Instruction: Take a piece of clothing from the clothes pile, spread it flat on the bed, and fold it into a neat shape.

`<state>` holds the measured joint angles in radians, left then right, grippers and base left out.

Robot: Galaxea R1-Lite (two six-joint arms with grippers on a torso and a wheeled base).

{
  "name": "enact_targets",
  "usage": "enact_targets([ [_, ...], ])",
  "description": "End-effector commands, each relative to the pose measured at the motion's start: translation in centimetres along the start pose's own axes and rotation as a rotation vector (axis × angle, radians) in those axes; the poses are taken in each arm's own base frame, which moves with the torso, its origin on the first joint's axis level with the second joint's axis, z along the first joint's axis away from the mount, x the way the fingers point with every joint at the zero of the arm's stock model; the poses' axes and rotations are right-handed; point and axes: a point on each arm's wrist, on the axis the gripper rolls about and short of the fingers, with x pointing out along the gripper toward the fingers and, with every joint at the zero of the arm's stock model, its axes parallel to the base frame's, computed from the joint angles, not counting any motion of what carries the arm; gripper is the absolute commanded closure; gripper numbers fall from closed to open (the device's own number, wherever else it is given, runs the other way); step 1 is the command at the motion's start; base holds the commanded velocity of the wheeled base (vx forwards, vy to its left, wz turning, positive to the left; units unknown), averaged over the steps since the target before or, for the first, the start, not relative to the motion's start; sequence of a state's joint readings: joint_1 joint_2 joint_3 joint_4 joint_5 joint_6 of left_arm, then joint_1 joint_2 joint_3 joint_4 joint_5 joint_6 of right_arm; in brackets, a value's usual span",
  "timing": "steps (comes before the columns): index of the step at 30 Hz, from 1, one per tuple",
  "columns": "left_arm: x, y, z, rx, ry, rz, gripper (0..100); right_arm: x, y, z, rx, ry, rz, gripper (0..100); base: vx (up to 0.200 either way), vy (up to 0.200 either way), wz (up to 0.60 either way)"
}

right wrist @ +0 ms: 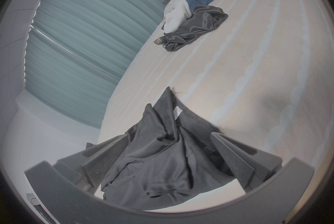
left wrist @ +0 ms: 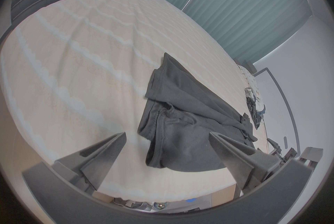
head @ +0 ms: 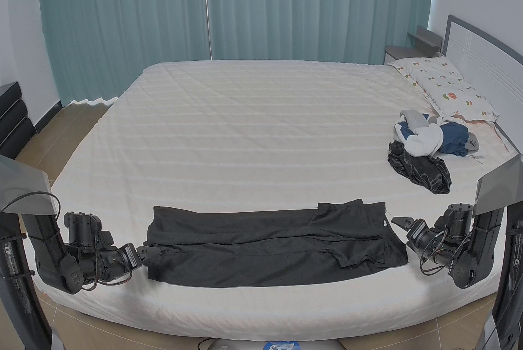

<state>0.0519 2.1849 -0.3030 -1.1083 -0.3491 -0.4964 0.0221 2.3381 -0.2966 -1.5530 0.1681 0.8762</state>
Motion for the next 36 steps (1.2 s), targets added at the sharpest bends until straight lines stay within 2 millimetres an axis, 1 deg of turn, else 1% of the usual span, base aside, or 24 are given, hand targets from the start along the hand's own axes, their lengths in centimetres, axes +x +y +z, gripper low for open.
enact_targets([
  [1,0.1,0.3,-1.0,-0.001,0.021,0.011,0,1.0,-1.3,0.0,0.017,0.003,-0.021,0,0.000,0.000,0.00],
  [8,2.4,0.6,-1.1,0.036,-0.036,0.024,0,1.3,-1.5,-0.5,0.018,0.023,-0.027,0,0.000,0.000,0.00],
  [12,2.8,0.4,-1.3,0.049,-0.049,0.031,0,1.4,-1.5,-0.4,0.017,0.021,-0.025,0,0.000,0.000,0.00],
  [14,3.6,-0.1,-0.9,0.072,-0.077,0.013,0,1.4,-1.6,-0.4,0.018,0.020,-0.026,0,0.000,0.000,0.00],
  [18,3.8,-0.2,-0.7,0.076,-0.085,0.010,0,1.4,-1.5,-0.4,0.018,0.019,-0.025,0,0.000,0.000,0.00],
  [21,4.6,-0.1,-0.7,0.082,-0.088,0.014,0,1.4,-1.6,-0.4,0.018,0.020,-0.026,0,0.000,0.000,0.00],
  [22,4.9,-0.1,-0.5,0.083,-0.094,0.014,100,1.4,-1.6,-0.4,0.018,0.020,-0.026,0,0.000,0.000,0.00],
  [26,4.9,0.0,-0.6,0.089,-0.095,0.032,100,1.5,-1.6,-0.4,0.018,0.021,-0.027,0,0.000,0.000,0.00],
  [31,4.8,0.5,-0.6,0.087,-0.126,0.114,100,1.5,-1.7,-0.5,0.018,0.024,-0.029,0,0.000,0.000,0.00],
  [34,4.4,0.9,-0.7,0.079,-0.138,0.159,100,1.5,-1.7,-0.5,0.018,0.024,-0.029,0,0.000,0.000,0.00],
  [36,3.7,1.0,-1.3,0.083,-0.118,0.174,100,1.5,-1.7,-0.5,0.018,0.024,-0.029,0,0.000,0.000,0.00],
])
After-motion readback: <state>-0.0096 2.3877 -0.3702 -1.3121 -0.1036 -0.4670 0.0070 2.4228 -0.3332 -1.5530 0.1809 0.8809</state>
